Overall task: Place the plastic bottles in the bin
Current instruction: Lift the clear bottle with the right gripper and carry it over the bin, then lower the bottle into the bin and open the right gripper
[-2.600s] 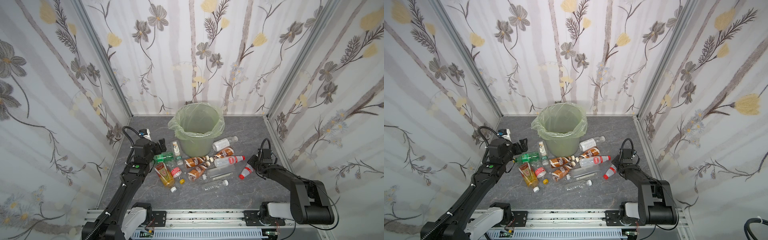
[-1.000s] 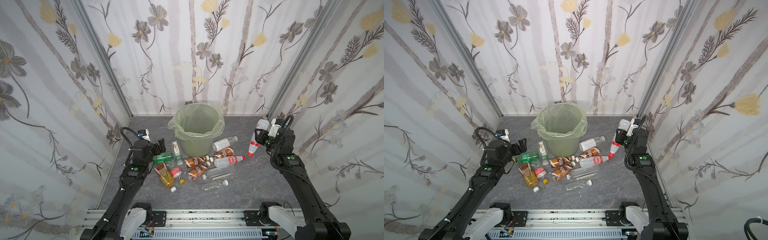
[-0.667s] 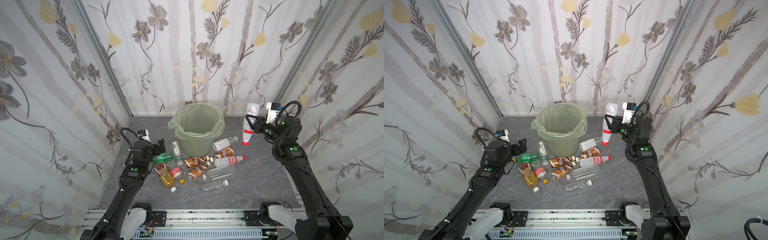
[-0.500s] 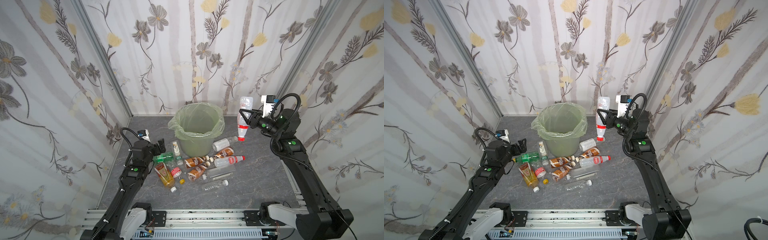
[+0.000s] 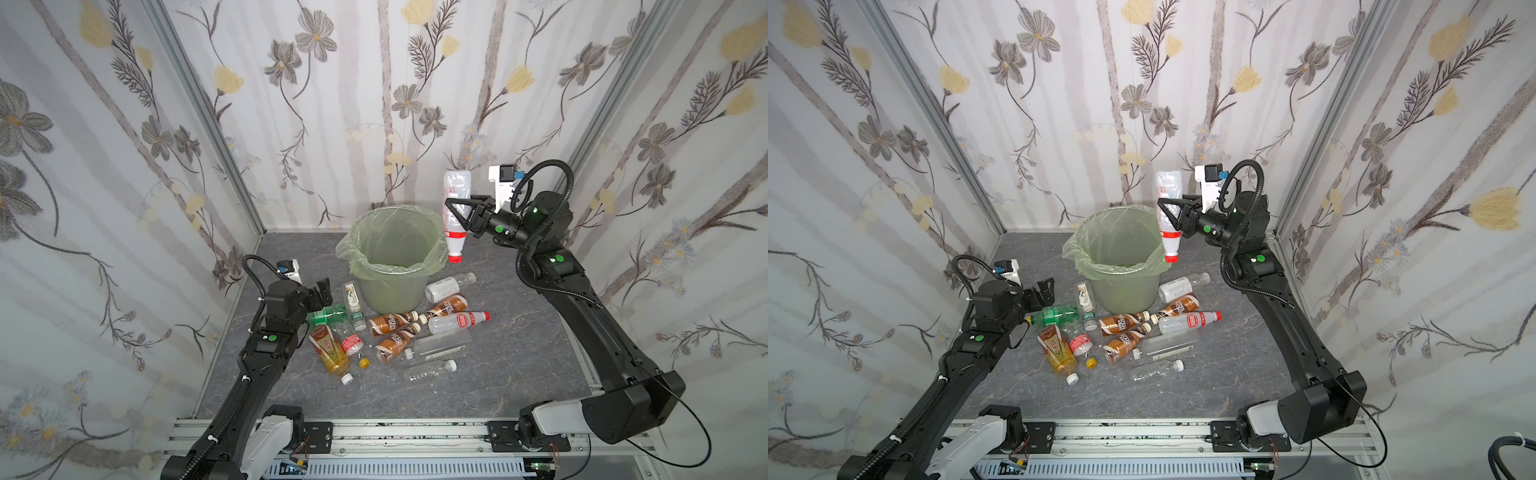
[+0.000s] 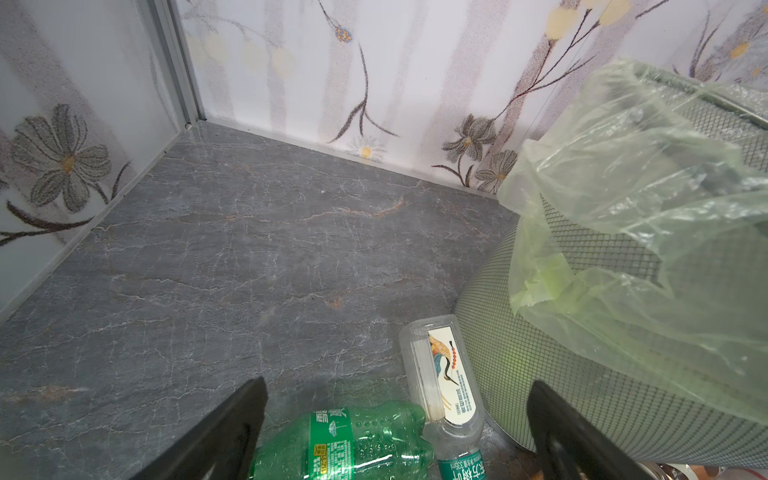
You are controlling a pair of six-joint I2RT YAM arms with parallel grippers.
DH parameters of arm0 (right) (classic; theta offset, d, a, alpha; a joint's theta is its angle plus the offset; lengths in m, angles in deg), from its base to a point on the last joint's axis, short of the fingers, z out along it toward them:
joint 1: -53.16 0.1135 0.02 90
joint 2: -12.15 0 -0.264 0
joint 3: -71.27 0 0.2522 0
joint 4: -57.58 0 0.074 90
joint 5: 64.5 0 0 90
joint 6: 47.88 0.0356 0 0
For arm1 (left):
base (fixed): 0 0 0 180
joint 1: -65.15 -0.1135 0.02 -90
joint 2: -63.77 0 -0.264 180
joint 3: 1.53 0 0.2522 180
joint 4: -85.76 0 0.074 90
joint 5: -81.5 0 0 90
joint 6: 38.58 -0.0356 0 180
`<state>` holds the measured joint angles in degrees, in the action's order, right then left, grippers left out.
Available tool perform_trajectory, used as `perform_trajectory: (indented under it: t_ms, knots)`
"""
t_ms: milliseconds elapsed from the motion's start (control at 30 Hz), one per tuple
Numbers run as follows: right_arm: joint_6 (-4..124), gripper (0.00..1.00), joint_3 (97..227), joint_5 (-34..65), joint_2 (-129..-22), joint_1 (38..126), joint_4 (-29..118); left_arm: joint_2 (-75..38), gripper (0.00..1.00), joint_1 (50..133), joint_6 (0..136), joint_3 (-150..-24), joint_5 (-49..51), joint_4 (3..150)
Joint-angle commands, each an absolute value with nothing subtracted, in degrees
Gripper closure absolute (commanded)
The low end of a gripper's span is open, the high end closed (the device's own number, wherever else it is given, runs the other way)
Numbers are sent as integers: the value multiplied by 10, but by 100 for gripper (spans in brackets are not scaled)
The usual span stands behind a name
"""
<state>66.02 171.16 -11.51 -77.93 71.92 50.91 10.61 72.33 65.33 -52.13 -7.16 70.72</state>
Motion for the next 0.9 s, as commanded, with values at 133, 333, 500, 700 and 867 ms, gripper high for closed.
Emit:
perform_trajectory:
  t_ms: [133, 333, 500, 700, 867]
  knots:
    - [654, 59, 1797, -57, -871, 756, 551, 105, 0, 723, 658, -526, -55, 713]
    - [661, 59, 1848, -15, -928, 772, 541, 110, 0, 723, 660, -523, -54, 713]
    - [646, 60, 1868, 58, -960, 783, 482, 111, 0, 723, 660, -522, -52, 713]
    - [637, 60, 1867, 63, -983, 798, 461, 99, 0, 723, 662, -526, -45, 713]
    - [631, 58, 1867, 66, -994, 808, 457, 95, 0, 723, 664, -526, -40, 712]
